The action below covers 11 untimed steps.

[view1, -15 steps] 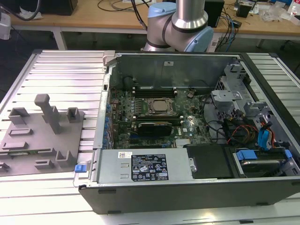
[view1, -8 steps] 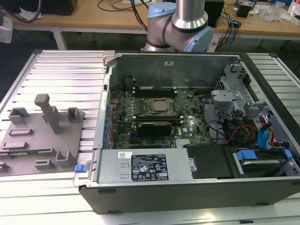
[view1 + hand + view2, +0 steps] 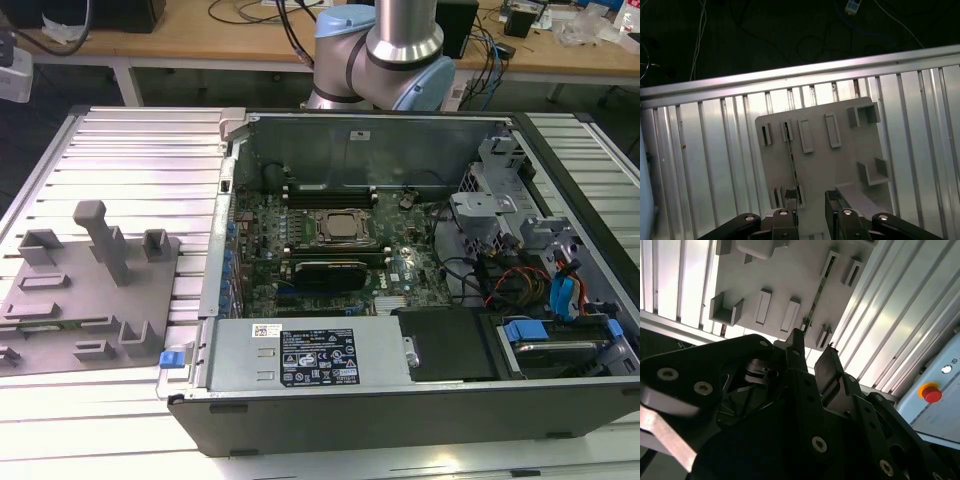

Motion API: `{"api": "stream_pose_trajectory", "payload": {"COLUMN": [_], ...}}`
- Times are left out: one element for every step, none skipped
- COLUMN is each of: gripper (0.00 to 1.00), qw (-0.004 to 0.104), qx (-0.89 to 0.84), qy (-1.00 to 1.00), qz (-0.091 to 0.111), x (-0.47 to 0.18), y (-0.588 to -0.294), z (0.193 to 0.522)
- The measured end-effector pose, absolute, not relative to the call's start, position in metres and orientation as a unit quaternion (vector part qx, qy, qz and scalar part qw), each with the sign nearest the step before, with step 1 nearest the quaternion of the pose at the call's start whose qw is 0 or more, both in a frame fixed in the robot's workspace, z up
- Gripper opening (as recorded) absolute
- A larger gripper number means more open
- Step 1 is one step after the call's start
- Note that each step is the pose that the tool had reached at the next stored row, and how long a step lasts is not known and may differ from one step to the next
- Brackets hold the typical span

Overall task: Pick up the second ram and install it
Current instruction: 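Pick up the second ram and move it above second insertion slot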

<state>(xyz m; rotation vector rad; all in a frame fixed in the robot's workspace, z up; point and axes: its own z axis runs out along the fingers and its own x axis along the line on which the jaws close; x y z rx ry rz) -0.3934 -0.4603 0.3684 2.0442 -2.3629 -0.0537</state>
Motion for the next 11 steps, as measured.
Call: {"api": "stream_pose_trajectory", "payload": {"gripper": [0.36, 0.36, 0.36, 0.36, 0.36, 0.36, 0.36, 0.36, 0.36, 0.36, 0.36], "qw": [0.008, 0.008, 0.008, 0.008, 0.008, 0.008, 0.008, 0.008, 0.008, 0.008, 0.008], "qx": [0.654, 0.654, 0.654, 0.654, 0.654, 0.654, 0.654, 0.654, 0.654, 0.654, 0.654], "qy": [-0.756, -0.756, -0.756, -0.756, -0.756, -0.756, -0.756, -0.756, -0.756, -0.756, -0.756], "qz": [-0.017, -0.017, -0.017, -0.017, -0.017, -0.017, -0.017, -0.017, -0.017, -0.017, -0.017], "x": [-0.3933, -0.3934, -0.3933, -0.3934, -0.3934, -0.3934, -0.3934, -0.3934, -0.3933, -0.3933, -0.3934], "y": [-0.4603, -0.4603, -0.4603, -0.4603, -0.4603, -0.4603, -0.4603, -0.4603, -0.4603, -0.4603, -0.4603], "z": [0.3677, 0.3668, 0.3659, 0.3644, 0.3637, 0.3632, 0.3624, 0.3613, 0.3605, 0.3599, 0.3589]}}
